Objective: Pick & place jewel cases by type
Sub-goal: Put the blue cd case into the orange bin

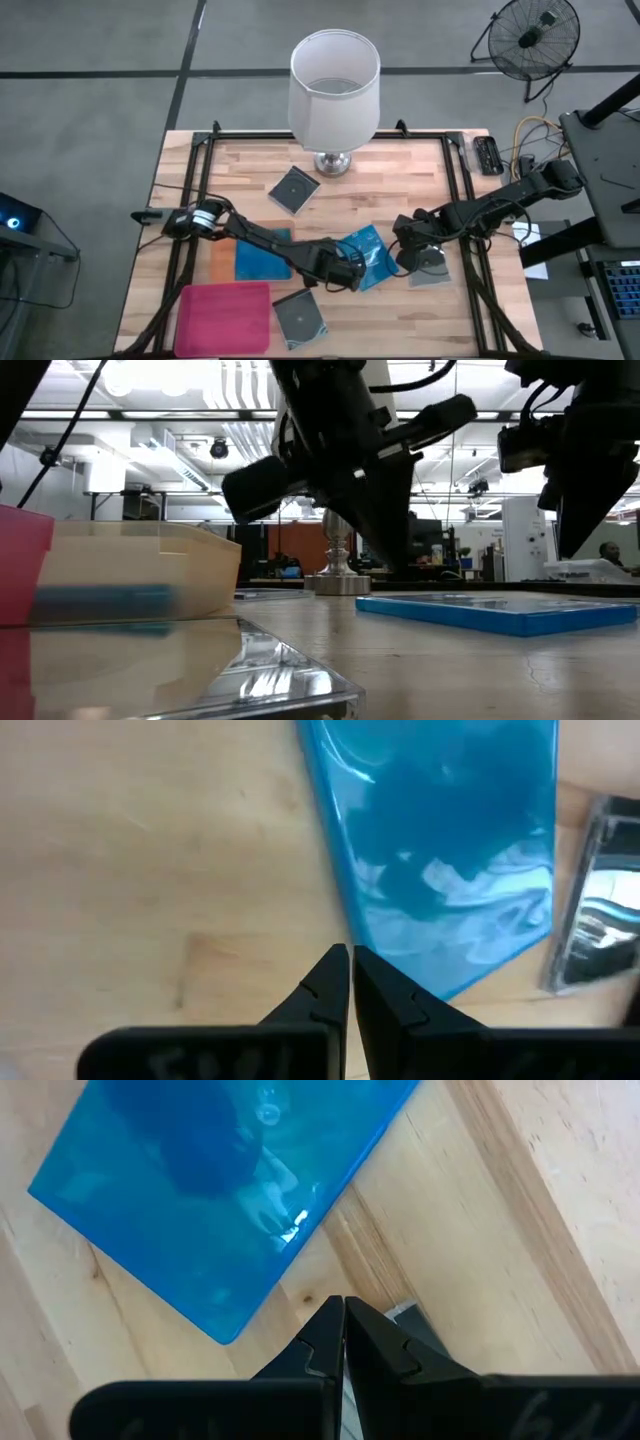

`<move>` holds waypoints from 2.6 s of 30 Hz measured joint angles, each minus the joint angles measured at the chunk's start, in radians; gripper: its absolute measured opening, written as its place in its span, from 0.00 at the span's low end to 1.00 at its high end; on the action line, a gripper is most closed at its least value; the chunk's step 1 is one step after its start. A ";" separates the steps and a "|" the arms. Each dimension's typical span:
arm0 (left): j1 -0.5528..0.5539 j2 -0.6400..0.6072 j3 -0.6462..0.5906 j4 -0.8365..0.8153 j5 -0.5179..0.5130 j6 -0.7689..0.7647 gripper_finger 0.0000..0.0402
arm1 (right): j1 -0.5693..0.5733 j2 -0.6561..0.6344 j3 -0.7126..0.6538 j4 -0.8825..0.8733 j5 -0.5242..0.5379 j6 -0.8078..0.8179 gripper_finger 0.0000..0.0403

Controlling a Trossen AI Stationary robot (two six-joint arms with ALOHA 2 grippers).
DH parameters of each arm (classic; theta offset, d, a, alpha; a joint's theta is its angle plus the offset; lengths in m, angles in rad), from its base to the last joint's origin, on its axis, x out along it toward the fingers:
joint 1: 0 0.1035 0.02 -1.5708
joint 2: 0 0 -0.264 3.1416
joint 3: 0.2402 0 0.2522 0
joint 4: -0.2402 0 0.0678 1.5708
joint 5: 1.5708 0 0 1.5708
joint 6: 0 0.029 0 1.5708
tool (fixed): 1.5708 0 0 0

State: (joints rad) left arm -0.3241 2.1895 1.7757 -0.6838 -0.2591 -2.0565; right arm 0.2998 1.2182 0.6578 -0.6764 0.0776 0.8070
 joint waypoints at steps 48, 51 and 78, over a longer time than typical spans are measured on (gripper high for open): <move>0.014 0.042 -0.093 0.185 -0.019 -0.024 0.00 | -0.046 0.047 -0.189 0.366 -0.087 0.027 0.02; 0.012 0.037 -0.093 0.186 0.003 0.011 0.00 | -0.046 0.047 -0.189 0.366 -0.102 0.027 0.02; -0.022 0.002 -0.095 0.255 -0.045 0.161 0.41 | -0.046 0.046 -0.189 0.371 -0.139 0.042 0.02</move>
State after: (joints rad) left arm -0.3460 2.1910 1.6811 -0.4290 -0.3042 -1.8959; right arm 0.2543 1.2644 0.4690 -0.3054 -0.0616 0.8486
